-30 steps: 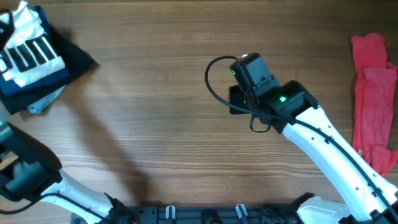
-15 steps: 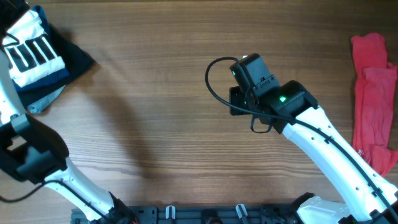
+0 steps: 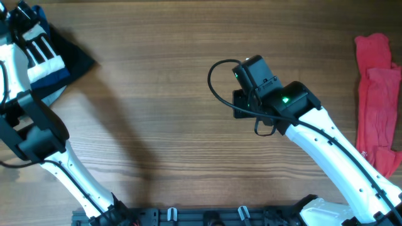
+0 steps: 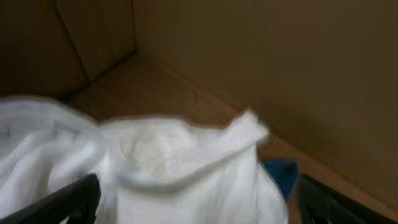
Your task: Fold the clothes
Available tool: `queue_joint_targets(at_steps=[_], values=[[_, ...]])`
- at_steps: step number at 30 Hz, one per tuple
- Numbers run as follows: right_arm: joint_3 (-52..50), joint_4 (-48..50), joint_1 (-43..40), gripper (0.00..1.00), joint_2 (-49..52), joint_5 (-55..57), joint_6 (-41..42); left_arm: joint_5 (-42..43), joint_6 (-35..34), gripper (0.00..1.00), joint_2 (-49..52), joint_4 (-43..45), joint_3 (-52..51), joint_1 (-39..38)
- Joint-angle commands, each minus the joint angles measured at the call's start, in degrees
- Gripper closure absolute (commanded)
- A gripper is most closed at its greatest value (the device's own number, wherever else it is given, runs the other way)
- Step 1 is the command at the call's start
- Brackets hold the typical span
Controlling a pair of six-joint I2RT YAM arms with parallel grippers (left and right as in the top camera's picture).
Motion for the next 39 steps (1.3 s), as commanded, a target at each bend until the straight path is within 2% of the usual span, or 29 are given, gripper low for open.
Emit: queue_joint_targets(at_steps=[1, 11, 18, 23, 29, 39], values=[[0.22, -1.18, -0.13, 0.78, -0.9, 0.13, 1.7, -1.66, 1.31, 0.0, 3.02, 4.96, 0.48, 1.62], [0.22, -2.21, -0.13, 0.78, -0.9, 0.11, 3.15, -9.22, 0.81, 0.0, 3.87, 6.75, 0.48, 6.47], [0.22, -2.91, -0.13, 0.78, -0.9, -0.28, 3.67, -9.46, -7.37, 0.0, 3.93, 3.65, 0.48, 11.58], [0.22, -3.17, -0.13, 0.78, -0.9, -0.31, 4.33, -6.47, -7.52, 0.0, 3.93, 1.66, 0.48, 12.44], [0.22, -3.61, -0.13, 0.78, -0.9, -0.28, 4.63, 1.49, -7.54, 0.0, 2.69, -1.38, 0.48, 12.02], [0.22, -2.95, -0.15, 0.77, -0.9, -0.26, 4.52, 1.66, -7.52, 0.0, -10.58, -3.08, 0.48, 8.76]])
